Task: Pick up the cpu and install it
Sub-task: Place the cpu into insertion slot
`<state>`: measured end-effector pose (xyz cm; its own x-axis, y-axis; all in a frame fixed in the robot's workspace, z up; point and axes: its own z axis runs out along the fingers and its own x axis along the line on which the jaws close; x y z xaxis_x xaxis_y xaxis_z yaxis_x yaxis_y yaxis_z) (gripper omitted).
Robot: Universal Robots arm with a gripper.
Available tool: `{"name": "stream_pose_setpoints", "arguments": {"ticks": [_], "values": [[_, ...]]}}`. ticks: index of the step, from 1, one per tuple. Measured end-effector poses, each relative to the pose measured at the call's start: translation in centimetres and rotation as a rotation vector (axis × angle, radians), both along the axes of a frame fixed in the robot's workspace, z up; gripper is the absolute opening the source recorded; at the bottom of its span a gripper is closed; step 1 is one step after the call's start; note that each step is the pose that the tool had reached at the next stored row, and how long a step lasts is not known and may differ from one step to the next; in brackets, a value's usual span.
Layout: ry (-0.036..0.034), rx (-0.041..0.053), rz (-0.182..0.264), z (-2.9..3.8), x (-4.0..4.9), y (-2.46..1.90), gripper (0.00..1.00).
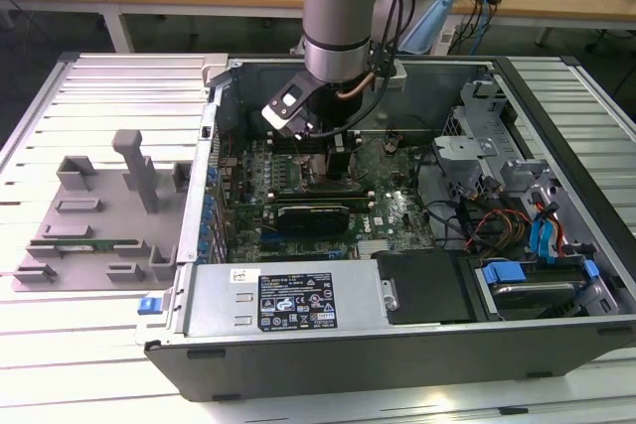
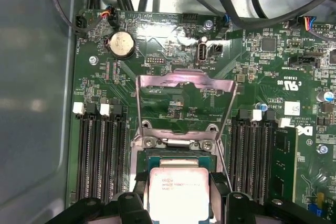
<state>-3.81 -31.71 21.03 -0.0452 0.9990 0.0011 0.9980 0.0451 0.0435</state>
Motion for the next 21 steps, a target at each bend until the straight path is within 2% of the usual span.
{"name": "stream_pose_setpoints", "arguments": {"ticks": [8, 11, 13, 21], "values": [[0.0004, 0.0001, -0.019, -0.52, -0.10, 0.24, 0.55], [0.0004, 0.0001, -0.044, -0.88, -0.17, 0.25, 0.55], [0.0004, 0.0002, -0.045, -1.15, -0.18, 0.25, 0.55], [0.0005, 0.0003, -0.046, -1.38, -0.25, 0.21, 0.55]]}}
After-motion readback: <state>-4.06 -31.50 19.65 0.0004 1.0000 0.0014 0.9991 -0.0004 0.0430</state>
